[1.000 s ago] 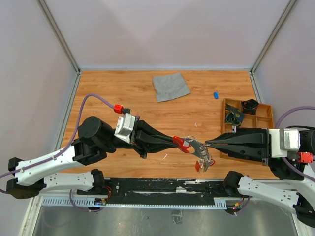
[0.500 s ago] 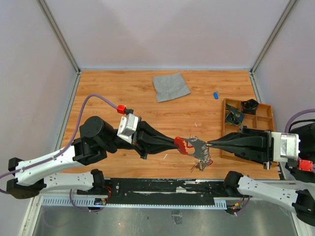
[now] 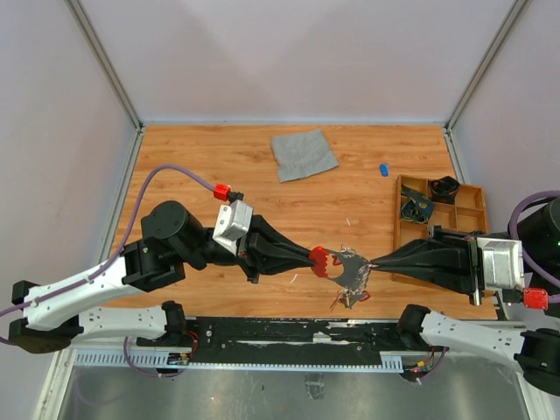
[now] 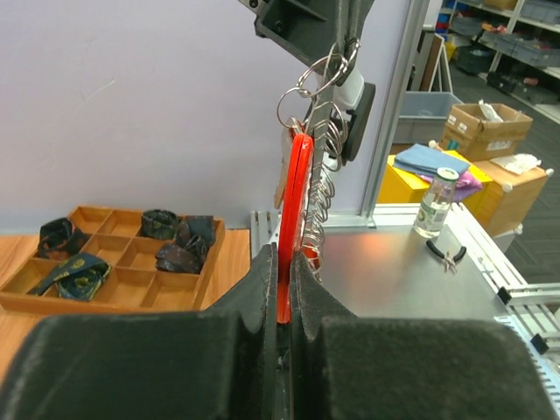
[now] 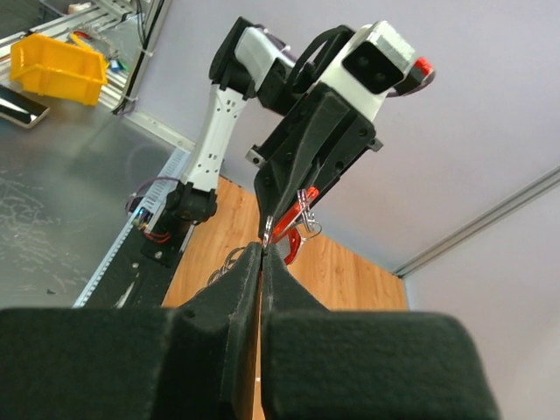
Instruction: Put the keys on the keyring
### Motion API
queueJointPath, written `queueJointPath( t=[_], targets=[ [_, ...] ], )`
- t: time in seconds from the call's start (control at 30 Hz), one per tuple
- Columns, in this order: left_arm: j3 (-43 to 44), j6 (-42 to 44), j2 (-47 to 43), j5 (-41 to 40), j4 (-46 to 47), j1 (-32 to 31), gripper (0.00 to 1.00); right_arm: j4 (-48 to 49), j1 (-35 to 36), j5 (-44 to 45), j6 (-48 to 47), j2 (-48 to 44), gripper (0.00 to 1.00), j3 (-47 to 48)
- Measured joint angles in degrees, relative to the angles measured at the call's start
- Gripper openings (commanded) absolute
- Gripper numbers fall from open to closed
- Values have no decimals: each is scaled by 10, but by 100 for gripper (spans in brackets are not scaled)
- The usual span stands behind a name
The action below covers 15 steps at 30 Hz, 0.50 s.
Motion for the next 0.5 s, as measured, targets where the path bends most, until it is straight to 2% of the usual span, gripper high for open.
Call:
queueJointPath(
  t=[0.5],
  targets=[
    [71, 26, 30, 5, -125, 0, 0, -115, 0, -30, -28, 17, 0, 38]
  ],
)
